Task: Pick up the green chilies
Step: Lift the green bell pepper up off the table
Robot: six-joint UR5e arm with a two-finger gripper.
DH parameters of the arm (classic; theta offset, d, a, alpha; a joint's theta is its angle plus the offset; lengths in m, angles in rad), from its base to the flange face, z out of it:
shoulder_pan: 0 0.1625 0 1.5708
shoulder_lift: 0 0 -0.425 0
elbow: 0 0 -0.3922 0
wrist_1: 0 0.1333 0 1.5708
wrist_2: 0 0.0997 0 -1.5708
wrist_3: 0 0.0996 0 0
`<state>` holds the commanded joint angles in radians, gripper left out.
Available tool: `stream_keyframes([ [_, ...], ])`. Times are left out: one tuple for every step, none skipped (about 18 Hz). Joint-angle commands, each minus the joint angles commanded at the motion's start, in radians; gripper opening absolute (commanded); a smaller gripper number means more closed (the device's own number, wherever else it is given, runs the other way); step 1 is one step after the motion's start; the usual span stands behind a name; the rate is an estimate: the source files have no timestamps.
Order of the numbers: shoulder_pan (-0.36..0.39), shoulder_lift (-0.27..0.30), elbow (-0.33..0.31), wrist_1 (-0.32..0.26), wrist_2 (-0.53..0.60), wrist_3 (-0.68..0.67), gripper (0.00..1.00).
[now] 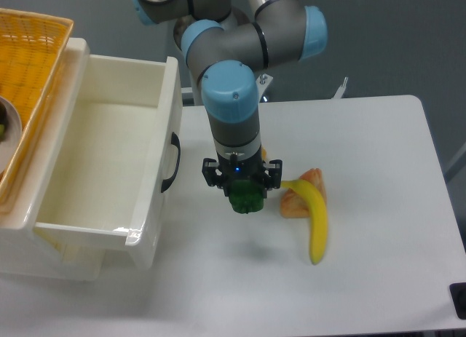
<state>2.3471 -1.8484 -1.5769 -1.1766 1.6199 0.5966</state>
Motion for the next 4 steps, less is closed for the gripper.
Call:
stream_keyframes([
  [-0.002,0.0,-0.008,0.0,-0.002,0.003,0.5],
  [-0.002,0.0,-0.014,0.0,-0.002,0.005,0.5],
  [-0.002,0.0,-0.015,-0.002,-0.002,0.005,0.5],
  [-0.003,0.0,-0.017,-0.003,0.0,0.005,0.5],
])
